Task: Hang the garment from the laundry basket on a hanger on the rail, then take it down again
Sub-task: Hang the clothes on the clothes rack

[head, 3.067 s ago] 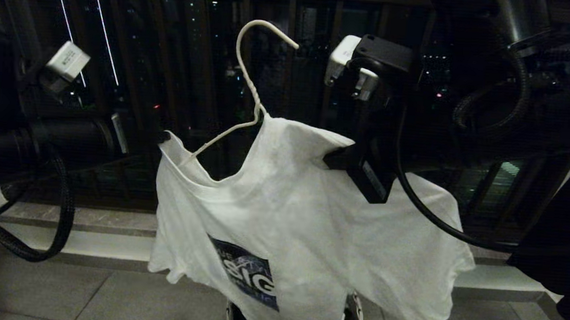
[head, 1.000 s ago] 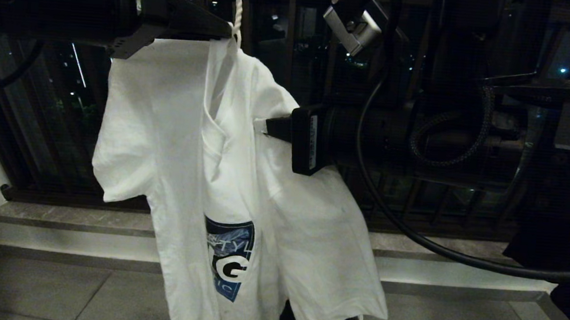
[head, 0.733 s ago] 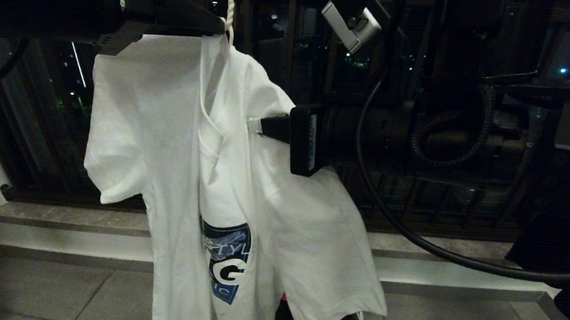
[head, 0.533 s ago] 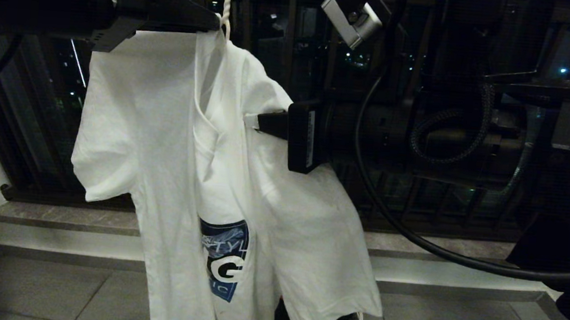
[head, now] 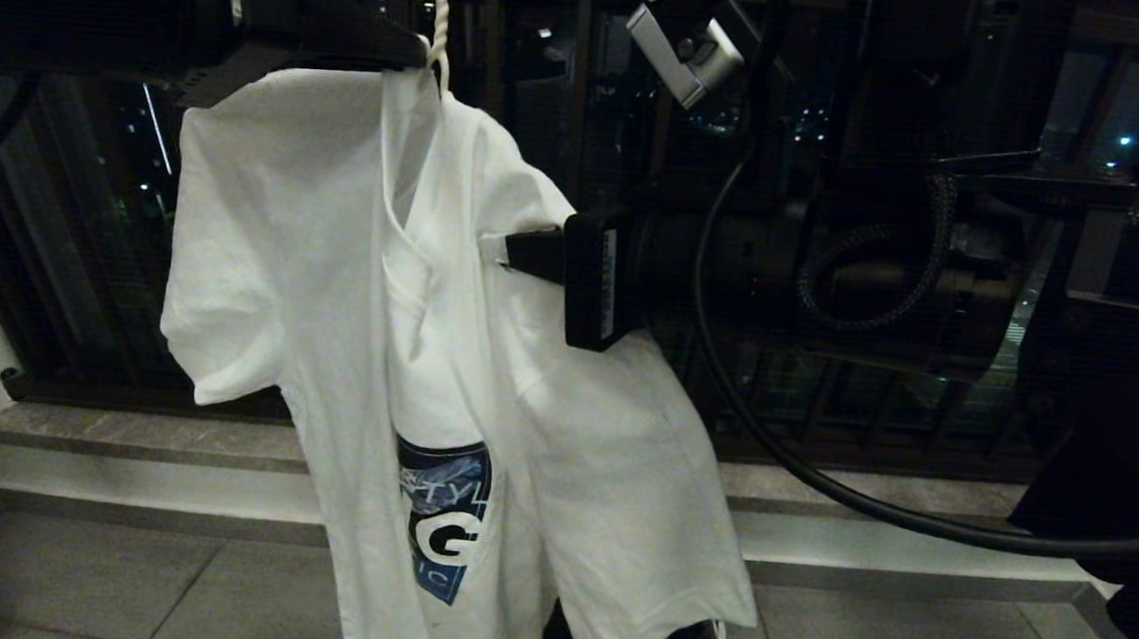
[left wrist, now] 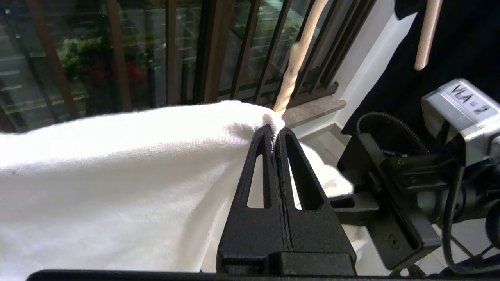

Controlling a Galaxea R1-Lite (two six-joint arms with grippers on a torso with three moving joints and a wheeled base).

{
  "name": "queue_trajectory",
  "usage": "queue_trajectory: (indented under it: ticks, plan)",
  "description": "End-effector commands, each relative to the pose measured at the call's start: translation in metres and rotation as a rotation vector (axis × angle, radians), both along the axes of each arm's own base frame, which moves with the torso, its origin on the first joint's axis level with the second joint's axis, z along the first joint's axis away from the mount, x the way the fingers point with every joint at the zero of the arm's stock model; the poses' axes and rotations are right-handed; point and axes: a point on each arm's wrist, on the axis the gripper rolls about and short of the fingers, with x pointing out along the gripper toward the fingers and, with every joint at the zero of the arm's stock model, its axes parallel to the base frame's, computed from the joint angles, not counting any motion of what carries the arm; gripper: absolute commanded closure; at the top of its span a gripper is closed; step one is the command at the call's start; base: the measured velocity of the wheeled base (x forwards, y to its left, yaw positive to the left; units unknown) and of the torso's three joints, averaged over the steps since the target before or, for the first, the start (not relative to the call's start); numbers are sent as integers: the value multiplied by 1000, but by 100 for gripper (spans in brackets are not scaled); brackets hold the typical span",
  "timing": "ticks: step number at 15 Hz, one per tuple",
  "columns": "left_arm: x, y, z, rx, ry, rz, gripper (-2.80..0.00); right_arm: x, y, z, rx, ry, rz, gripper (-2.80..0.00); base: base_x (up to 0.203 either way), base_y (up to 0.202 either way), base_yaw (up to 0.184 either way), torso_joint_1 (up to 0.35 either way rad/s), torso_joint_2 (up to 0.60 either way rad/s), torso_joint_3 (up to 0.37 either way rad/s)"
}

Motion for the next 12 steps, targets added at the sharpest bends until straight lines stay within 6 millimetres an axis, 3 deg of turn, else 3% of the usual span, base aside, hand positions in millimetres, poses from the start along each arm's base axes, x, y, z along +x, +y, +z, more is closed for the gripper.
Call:
queue_trajectory:
  ticks: [1, 12]
  plan:
    - [-5, 3, -3, 19, 37, 2, 0, 1, 0, 2, 5, -4, 1, 0, 0, 0, 0, 0, 0, 0]
    - [-31, 19, -11, 83, 172, 9, 0, 4, -5, 5, 7, -10, -18, 0, 0, 0, 0, 0, 0, 0]
